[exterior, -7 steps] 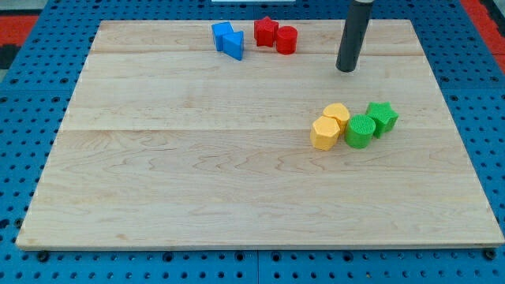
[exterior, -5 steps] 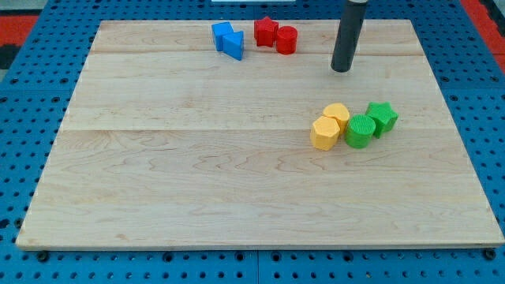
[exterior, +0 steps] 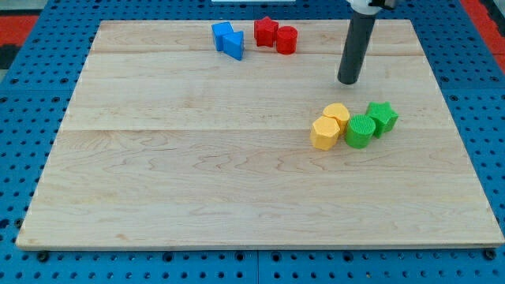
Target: Move yellow heart to the center
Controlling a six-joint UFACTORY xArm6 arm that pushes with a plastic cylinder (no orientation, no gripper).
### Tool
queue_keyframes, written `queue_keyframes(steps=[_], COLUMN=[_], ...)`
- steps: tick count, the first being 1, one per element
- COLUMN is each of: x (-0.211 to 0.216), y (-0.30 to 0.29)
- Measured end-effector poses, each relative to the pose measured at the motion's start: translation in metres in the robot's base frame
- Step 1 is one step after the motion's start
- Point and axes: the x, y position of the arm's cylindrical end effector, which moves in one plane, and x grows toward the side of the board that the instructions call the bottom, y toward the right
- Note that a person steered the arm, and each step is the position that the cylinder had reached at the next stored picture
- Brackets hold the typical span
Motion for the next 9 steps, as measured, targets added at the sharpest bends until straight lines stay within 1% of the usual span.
queue_keyframes(steps=[1, 2, 3, 4, 5, 6, 7, 8, 9], x=[0.039, 0.067, 0.079, 0.112, 0.138, 0.131, 0.088, 0.083, 0.064], y=[0.006, -0.007, -0.048, -0.068, -0.059, -0.067, -0.078, -0.066, -0.077])
